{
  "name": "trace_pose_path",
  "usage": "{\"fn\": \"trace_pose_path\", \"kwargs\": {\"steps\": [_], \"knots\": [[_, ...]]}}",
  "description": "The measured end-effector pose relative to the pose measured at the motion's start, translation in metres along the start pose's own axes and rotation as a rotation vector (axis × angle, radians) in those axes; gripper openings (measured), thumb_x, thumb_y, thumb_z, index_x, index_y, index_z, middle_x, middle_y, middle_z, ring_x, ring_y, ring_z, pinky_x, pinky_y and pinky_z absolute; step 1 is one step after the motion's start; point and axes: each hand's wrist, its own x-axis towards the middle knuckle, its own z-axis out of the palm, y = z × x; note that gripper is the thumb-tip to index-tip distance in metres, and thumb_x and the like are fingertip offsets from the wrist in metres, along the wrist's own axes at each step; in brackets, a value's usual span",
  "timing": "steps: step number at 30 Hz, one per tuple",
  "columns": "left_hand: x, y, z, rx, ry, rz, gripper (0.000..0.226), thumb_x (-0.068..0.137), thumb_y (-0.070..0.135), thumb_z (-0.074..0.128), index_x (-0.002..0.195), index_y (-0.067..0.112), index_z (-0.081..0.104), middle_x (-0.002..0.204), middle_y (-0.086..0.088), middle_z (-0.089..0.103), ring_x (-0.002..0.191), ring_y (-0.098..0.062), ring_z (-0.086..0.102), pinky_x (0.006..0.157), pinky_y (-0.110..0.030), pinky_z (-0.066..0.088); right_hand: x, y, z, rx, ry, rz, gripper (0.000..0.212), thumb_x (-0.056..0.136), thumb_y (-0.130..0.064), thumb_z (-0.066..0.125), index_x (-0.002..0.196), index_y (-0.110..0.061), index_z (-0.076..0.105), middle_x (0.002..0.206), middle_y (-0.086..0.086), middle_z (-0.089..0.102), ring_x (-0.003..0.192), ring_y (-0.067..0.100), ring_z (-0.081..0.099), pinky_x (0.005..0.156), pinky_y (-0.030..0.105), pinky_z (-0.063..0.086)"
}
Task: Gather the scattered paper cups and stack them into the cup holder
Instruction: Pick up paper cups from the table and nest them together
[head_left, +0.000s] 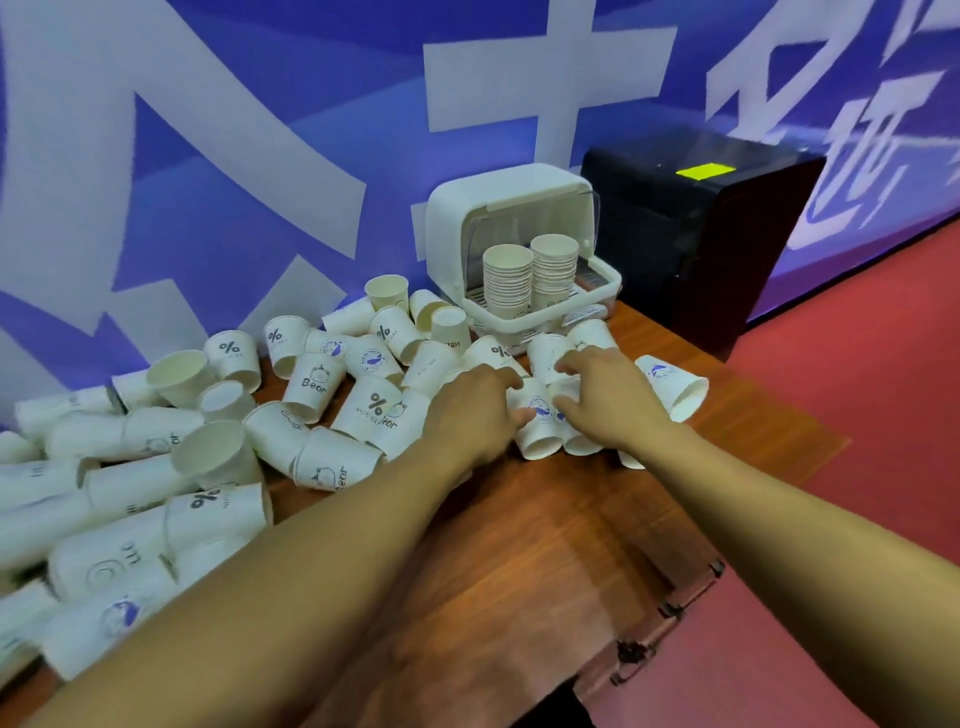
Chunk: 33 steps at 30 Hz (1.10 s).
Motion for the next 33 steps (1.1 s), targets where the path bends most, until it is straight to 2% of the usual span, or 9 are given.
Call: {"fn": "trace_pose_path", "kwargs": {"steps": [8,11,14,17,21,24,28,30,33], "knots": [[0.020,-0.002,0.007,0.081,-0.085,-0.021,0.065,0.081,0.052,0.071,0.136,0.030,0.046,0.131,-0.002,0.056,0.116,-0.024,0.055,0.087,-0.039,0.048,0.009,0.016,-0.003,-0.108,-0.147,0.029,0.076,0.075,-0.045,0.072,0.141,-0.021,0.043,0.127,0.005,0.057,0.117,0.030,0.050,0.094,0.046,0.045],[0.025,-0.002,0.014,0.098,-0.140,-0.015,0.068,0.082,0.051,0.071,0.139,0.027,0.042,0.130,-0.004,0.057,0.116,-0.025,0.055,0.085,-0.037,0.045,0.015,0.021,0.001,-0.163,-0.237,0.042,0.079,0.075,-0.049,0.070,0.142,-0.021,0.039,0.132,0.003,0.054,0.122,0.030,0.048,0.095,0.046,0.038],[0.028,-0.001,0.018,0.085,-0.153,0.000,0.068,0.082,0.050,0.071,0.138,0.027,0.041,0.129,-0.004,0.057,0.114,-0.025,0.055,0.082,-0.036,0.043,0.018,0.024,0.007,-0.157,-0.258,0.036,0.080,0.074,-0.054,0.071,0.141,-0.023,0.040,0.134,0.001,0.052,0.123,0.028,0.047,0.096,0.046,0.034],[0.030,0.002,0.019,0.044,-0.144,0.008,0.069,0.079,0.048,0.075,0.137,0.028,0.042,0.131,-0.002,0.055,0.114,-0.024,0.054,0.081,-0.034,0.042,0.022,0.026,0.009,-0.124,-0.234,0.030,0.073,0.078,-0.052,0.070,0.139,-0.024,0.043,0.133,0.001,0.052,0.123,0.026,0.049,0.098,0.045,0.034],[0.030,0.003,0.020,-0.028,-0.138,0.005,0.070,0.078,0.043,0.078,0.137,0.029,0.043,0.133,0.001,0.053,0.118,-0.022,0.052,0.088,-0.036,0.043,0.027,0.025,0.008,-0.014,-0.195,0.025,0.046,0.088,-0.028,0.064,0.132,-0.022,0.052,0.131,0.005,0.056,0.120,0.025,0.052,0.101,0.044,0.042],[0.027,0.006,0.018,-0.059,-0.083,0.007,0.056,0.082,0.038,0.075,0.132,0.029,0.050,0.130,0.002,0.057,0.117,-0.020,0.054,0.090,-0.035,0.044,0.028,0.023,0.005,0.025,-0.206,0.016,0.036,0.089,-0.019,0.060,0.125,-0.022,0.058,0.127,0.003,0.060,0.118,0.024,0.053,0.101,0.045,0.043],[0.025,0.007,0.007,-0.128,-0.023,-0.048,0.027,0.088,0.035,0.068,0.114,0.031,0.065,0.111,0.005,0.066,0.104,-0.019,0.059,0.085,-0.032,0.048,0.028,0.020,-0.008,0.036,-0.211,0.003,0.026,0.090,-0.021,0.060,0.116,-0.023,0.063,0.115,0.000,0.063,0.108,0.020,0.056,0.089,0.033,0.047],[0.025,0.007,-0.004,-0.123,-0.013,-0.031,0.018,0.087,0.036,0.069,0.105,0.032,0.068,0.105,0.005,0.068,0.098,-0.018,0.060,0.083,-0.034,0.049,0.028,0.017,-0.021,0.046,-0.211,-0.021,0.022,0.090,-0.020,0.060,0.112,-0.022,0.064,0.104,-0.003,0.059,0.099,0.016,0.052,0.078,0.027,0.042],[0.029,0.010,-0.028,-0.111,0.029,0.020,0.013,0.087,0.036,0.069,0.099,0.032,0.070,0.100,0.008,0.069,0.092,-0.016,0.061,0.077,-0.032,0.047,0.035,0.011,-0.044,0.053,-0.162,-0.059,0.018,0.088,-0.021,0.062,0.106,-0.023,0.066,0.103,-0.001,0.064,0.099,0.018,0.056,0.074,0.026,0.041]]}}
